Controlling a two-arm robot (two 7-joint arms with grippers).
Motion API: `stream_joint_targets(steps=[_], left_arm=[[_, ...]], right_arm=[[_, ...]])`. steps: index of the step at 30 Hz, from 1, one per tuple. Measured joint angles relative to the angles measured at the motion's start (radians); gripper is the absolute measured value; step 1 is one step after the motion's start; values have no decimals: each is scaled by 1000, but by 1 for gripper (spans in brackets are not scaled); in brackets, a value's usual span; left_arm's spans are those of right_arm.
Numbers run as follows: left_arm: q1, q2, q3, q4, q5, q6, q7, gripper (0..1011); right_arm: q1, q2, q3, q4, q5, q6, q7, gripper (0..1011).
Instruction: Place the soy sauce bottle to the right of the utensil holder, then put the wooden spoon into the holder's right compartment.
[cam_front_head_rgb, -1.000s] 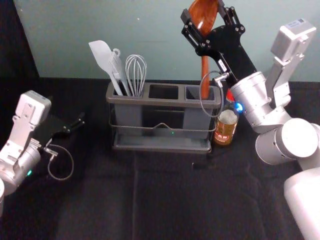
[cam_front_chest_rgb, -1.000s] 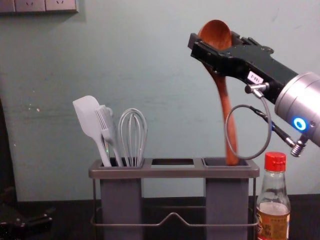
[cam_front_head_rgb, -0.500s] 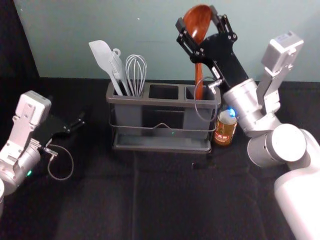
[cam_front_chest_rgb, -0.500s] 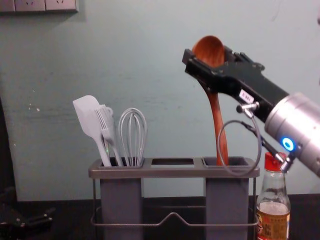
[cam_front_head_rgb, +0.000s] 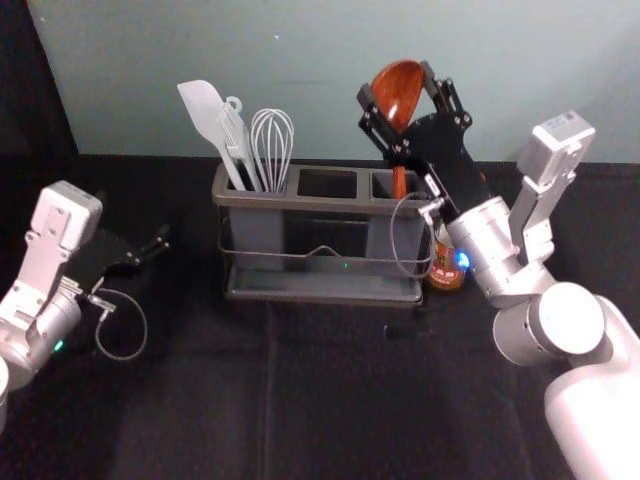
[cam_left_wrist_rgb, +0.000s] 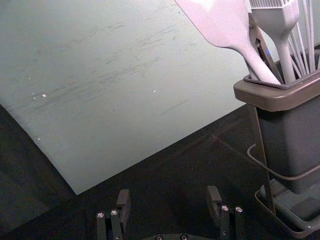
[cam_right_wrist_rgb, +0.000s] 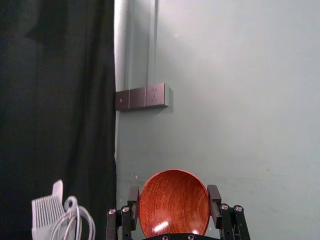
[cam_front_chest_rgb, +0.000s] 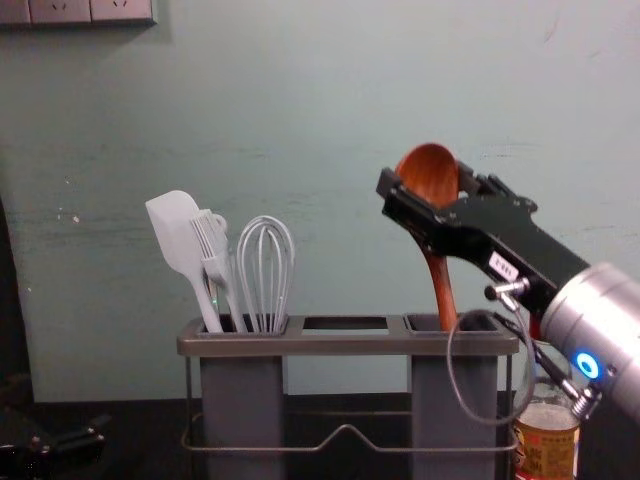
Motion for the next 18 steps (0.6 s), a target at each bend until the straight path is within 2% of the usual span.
stream_joint_targets(steps=[6, 18], left_arm=[[0, 0, 0, 0, 0, 0, 0, 1005], [0, 0, 0, 0, 0, 0, 0, 1005]], right_arm=[[-12, -2, 5, 25, 0, -7, 5, 837], [-27, -6, 11, 31, 4, -8, 11, 837]])
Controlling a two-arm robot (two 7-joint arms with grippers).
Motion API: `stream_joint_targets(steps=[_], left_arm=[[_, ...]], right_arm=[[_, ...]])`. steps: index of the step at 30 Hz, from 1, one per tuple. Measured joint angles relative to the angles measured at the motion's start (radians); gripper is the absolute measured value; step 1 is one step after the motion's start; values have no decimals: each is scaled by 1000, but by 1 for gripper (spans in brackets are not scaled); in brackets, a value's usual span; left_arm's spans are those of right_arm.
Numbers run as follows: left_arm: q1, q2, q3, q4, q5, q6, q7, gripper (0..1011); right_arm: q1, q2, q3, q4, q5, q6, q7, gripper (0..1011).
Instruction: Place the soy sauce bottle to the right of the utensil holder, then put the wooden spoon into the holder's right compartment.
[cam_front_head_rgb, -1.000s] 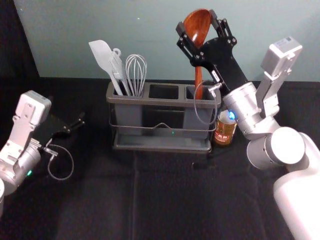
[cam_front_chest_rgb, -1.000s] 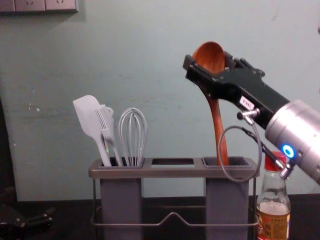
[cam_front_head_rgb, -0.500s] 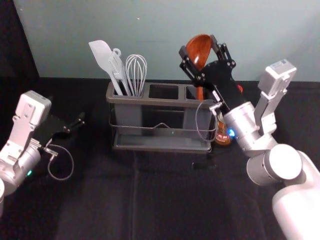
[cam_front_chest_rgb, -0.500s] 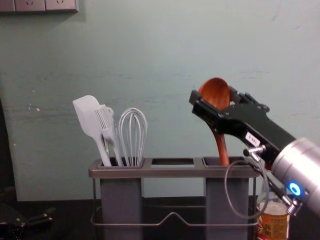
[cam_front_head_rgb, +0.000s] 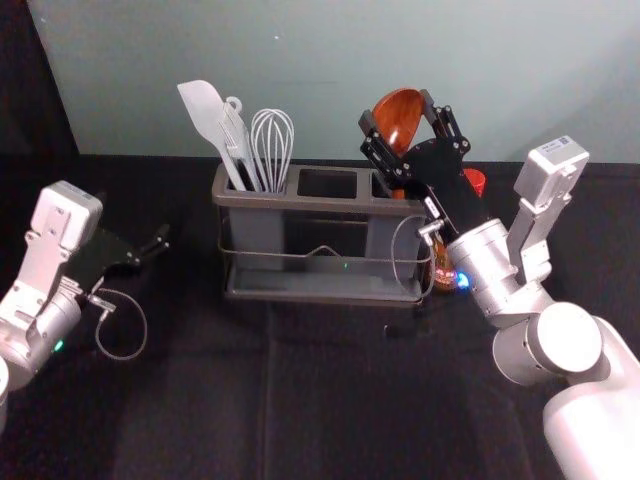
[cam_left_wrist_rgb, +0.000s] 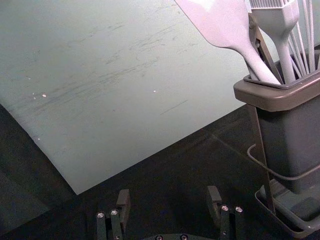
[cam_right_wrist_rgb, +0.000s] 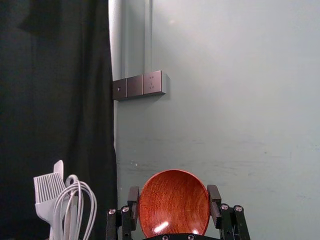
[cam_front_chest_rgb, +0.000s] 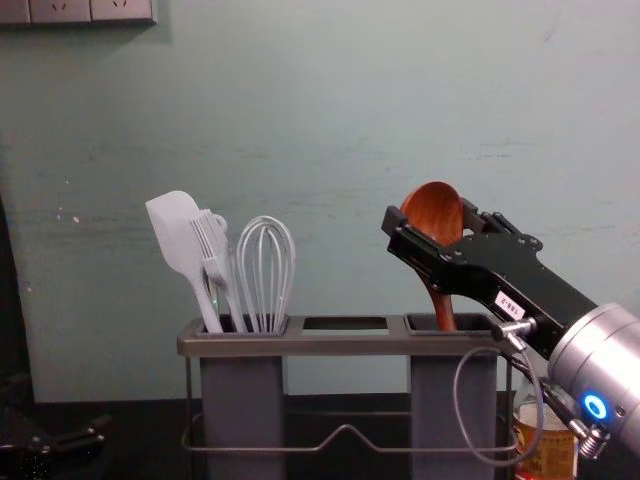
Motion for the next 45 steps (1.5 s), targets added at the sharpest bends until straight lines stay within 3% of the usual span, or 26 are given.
stream_joint_targets(steps=[22, 29, 37, 42, 45], left_arm=[[0, 0, 0, 0, 0, 0, 0, 1005], [0, 0, 0, 0, 0, 0, 0, 1005], [0, 0, 0, 0, 0, 0, 0, 1005], [0, 0, 0, 0, 0, 0, 0, 1005], [0, 0, 0, 0, 0, 0, 0, 1005]], right_arm=[[-16, -1, 6, -15, 2, 25, -4, 840], [-19, -2, 8, -20, 10, 33, -6, 999], [-23, 1, 8, -30, 14, 37, -5, 1004], [-41, 9, 6, -66, 7, 48, -9, 1004], [-66, 19, -1, -113, -25, 86, -37, 1004]])
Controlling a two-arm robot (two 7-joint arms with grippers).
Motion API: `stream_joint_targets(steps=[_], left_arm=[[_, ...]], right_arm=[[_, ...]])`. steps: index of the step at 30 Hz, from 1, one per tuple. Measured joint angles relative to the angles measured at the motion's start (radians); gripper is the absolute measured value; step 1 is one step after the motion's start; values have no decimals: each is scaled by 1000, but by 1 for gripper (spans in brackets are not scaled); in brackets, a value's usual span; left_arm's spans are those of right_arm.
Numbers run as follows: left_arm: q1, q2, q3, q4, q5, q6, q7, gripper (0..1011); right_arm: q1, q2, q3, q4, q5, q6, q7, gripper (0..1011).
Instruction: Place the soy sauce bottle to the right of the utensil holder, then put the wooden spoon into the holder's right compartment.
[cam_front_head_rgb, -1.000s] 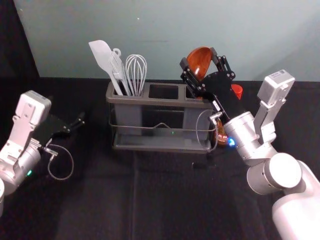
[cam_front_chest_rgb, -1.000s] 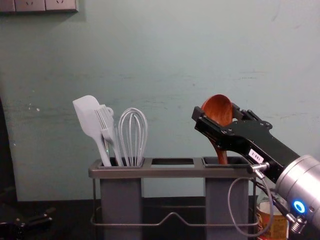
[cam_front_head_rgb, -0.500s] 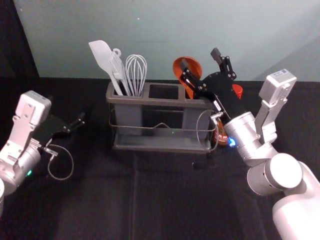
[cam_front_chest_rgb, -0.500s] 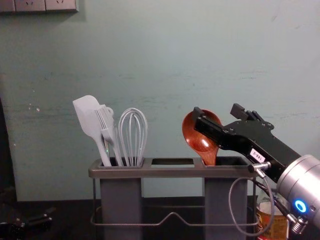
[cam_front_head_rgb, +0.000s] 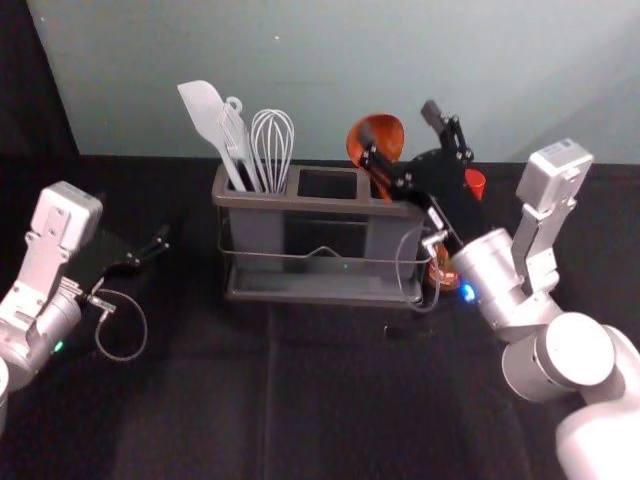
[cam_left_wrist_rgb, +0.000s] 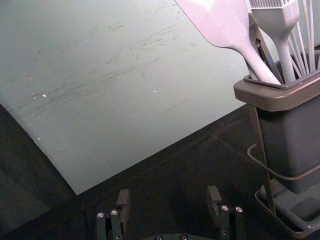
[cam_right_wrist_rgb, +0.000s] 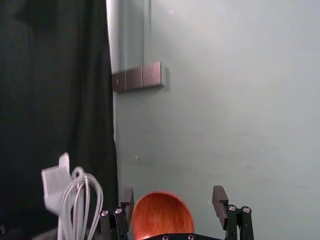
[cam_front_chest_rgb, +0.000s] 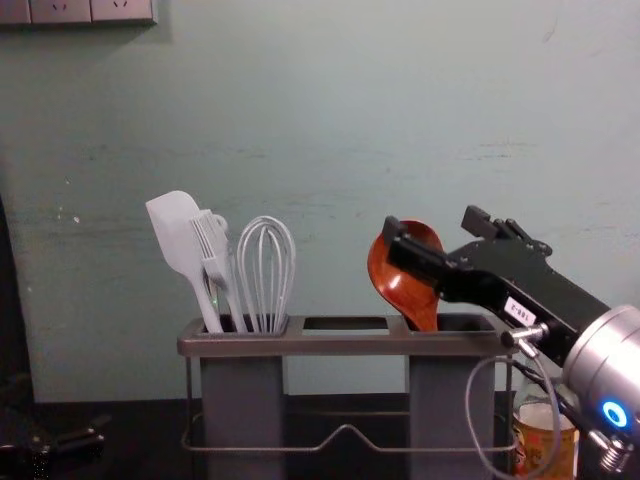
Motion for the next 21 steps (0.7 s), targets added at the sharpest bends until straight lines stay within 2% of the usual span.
stream_joint_targets(steps=[4, 8, 10, 12, 17, 21], left_arm=[[0, 0, 0, 0, 0, 0, 0, 1005], [0, 0, 0, 0, 0, 0, 0, 1005], [0, 0, 0, 0, 0, 0, 0, 1005], [0, 0, 0, 0, 0, 0, 0, 1005], [0, 0, 0, 0, 0, 0, 0, 1005], [0, 0, 0, 0, 0, 0, 0, 1005]], right_arm=[[-56, 29, -16, -106, -69, 94, -58, 1004], [-108, 55, -23, -193, -102, 157, -81, 1004], [-139, 72, -24, -244, -109, 182, -86, 1004], [-149, 77, -24, -261, -109, 188, -87, 1004], [-235, 121, -18, -383, -110, 226, -88, 1004], [-278, 144, -10, -437, -104, 243, -87, 1004]])
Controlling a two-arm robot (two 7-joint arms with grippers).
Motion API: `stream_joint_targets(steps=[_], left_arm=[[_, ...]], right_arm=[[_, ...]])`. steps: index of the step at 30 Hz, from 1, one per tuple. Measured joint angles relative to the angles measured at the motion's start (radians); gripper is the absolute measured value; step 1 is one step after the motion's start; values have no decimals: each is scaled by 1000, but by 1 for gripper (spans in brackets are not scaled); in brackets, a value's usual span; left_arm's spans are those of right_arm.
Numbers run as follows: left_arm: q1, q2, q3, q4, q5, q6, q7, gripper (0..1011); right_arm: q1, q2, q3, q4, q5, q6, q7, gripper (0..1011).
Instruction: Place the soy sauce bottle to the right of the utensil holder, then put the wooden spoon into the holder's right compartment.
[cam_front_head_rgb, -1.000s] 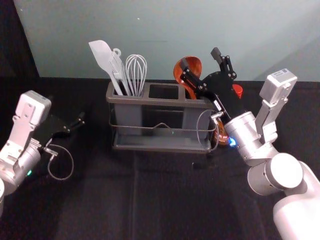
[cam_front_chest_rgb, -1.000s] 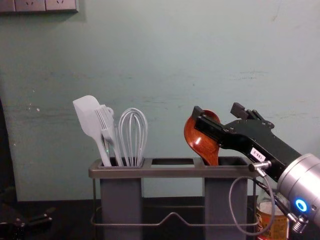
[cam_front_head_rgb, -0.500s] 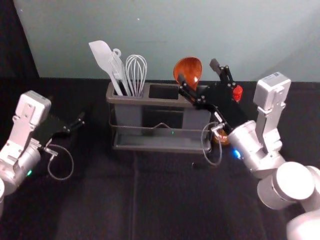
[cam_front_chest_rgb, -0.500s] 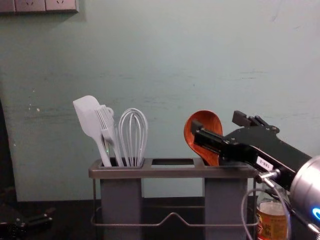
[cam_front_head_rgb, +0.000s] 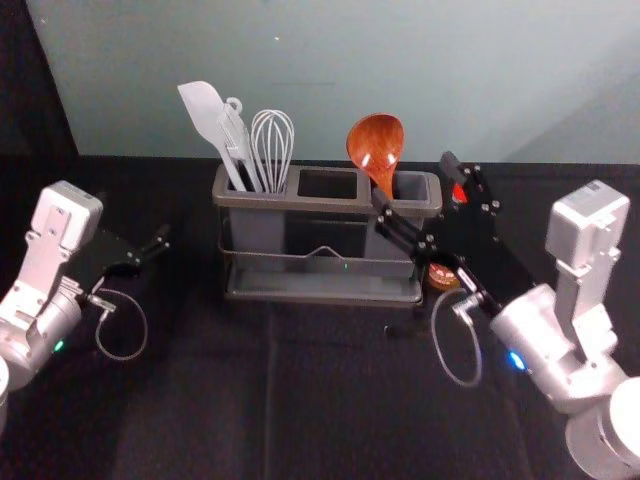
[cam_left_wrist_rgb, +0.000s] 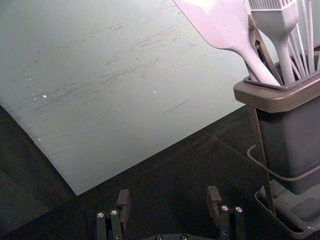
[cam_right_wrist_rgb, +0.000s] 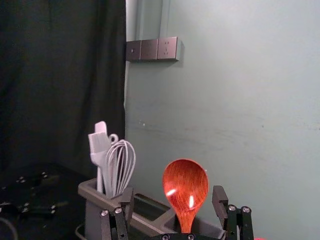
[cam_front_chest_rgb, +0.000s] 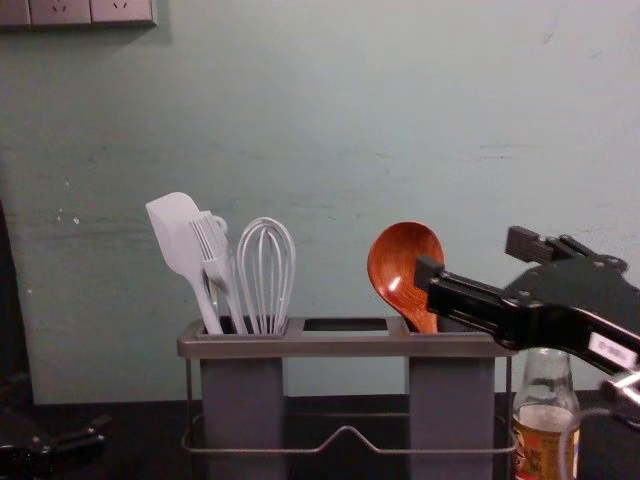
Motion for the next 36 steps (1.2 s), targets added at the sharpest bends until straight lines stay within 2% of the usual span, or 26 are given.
stream_joint_targets(steps=[2, 3, 6, 13, 18, 19, 24, 26, 30, 36], left_arm=[[0, 0, 0, 0, 0, 0, 0, 1005], [0, 0, 0, 0, 0, 0, 0, 1005], [0, 0, 0, 0, 0, 0, 0, 1005], [0, 0, 0, 0, 0, 0, 0, 1005], [0, 0, 0, 0, 0, 0, 0, 1005], [0, 0, 0, 0, 0, 0, 0, 1005], [0, 0, 0, 0, 0, 0, 0, 1005], [0, 0, 0, 0, 0, 0, 0, 1005], [0, 0, 0, 0, 0, 0, 0, 1005], [0, 0, 0, 0, 0, 0, 0, 1005]], right_arm=[[-45, 26, 10, -53, 11, 31, 3, 1004], [-45, 26, 10, -53, 11, 31, 3, 1004], [-93, 62, 24, -111, 35, 95, 15, 1004], [-161, 135, 47, -170, 94, 203, 50, 1004], [-195, 173, 61, -185, 91, 270, 29, 1004], [-195, 173, 61, -185, 91, 270, 29, 1004], [-197, 169, 93, -170, 80, 367, -33, 1004], [-185, 158, 112, -150, 81, 411, -59, 1004], [-155, 138, 135, -112, 73, 460, -95, 1004], [-90, 114, 150, -33, 20, 465, -142, 1004]])
